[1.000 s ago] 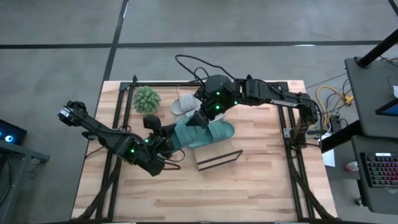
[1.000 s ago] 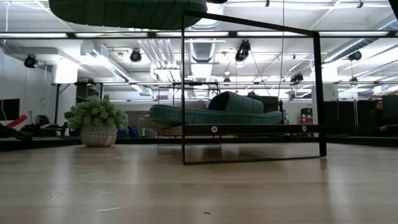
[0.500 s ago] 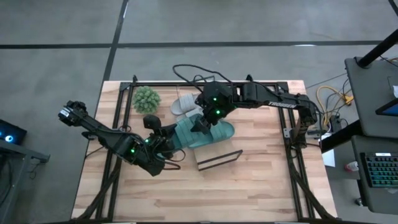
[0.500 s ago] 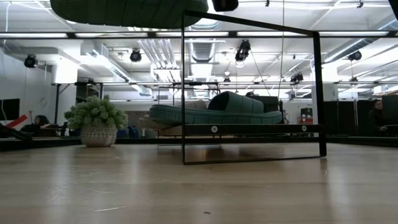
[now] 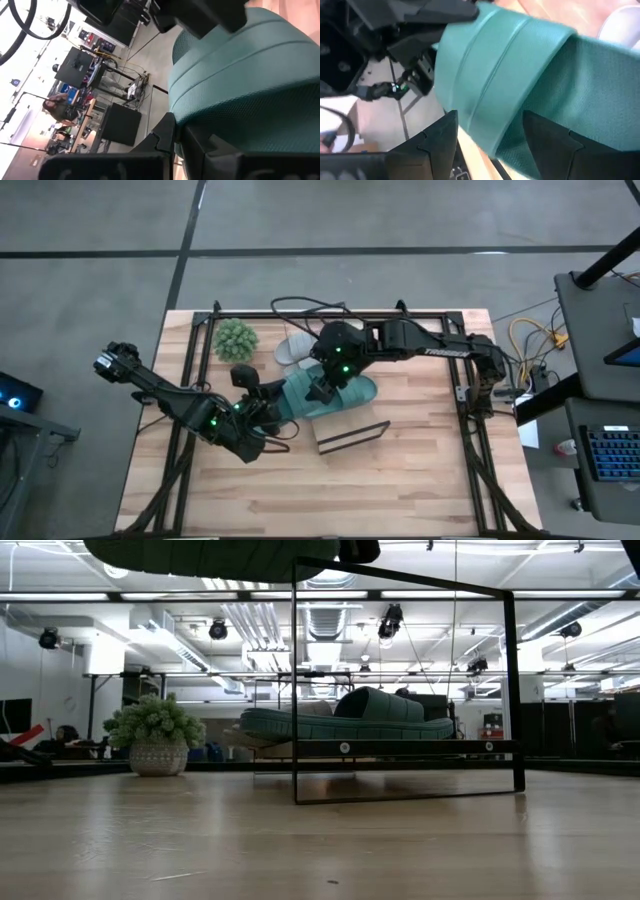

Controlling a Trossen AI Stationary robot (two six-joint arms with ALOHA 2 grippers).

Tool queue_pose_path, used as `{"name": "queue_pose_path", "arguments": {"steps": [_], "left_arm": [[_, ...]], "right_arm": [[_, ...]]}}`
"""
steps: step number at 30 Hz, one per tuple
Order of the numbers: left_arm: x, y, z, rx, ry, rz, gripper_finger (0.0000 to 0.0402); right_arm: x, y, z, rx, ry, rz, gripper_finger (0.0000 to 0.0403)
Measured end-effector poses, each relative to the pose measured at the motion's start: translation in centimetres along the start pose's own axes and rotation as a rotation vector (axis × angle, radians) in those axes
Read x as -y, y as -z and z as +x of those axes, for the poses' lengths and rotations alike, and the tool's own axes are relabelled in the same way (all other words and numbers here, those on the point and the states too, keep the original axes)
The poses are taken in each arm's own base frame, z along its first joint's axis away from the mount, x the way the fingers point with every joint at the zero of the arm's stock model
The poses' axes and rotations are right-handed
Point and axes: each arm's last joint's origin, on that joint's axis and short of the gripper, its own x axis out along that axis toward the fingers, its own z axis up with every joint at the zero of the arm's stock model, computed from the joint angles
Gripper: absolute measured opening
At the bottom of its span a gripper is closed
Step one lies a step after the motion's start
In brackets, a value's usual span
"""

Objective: Pick and place slides into the shelf
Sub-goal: Put the green slipper on the shelf

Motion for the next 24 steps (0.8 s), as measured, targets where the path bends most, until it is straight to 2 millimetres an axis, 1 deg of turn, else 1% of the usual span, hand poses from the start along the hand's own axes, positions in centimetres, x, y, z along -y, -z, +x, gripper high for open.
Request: {"name": "queue_pose_path", "arguments": {"steps": [12,18,21,24], "left_arm": [[-0.15,0.0,0.33,-0.008,-0.013,-0.012,0.0],[-0.22,0.02,0.47,-0.013,-0.019,-0.014,0.0],[-0.24,-0.06,0.46,-0.009,-0.021,-0.024,0.0],[-0.26,-0.22,0.46,-0.002,-0.023,-0.042,0.0]], "right_arm": [[-0.94,0.49,0.5,0.002,-0.03,0.017,0.0215],[-0.91,0.37,0.51,0.023,-0.018,0.013,0.021],[-0.92,0.36,0.51,0.029,-0.014,-0.002,0.0184],[-0.86,0.38,0.58,0.026,-0.014,-0.005,0.0138]]}}
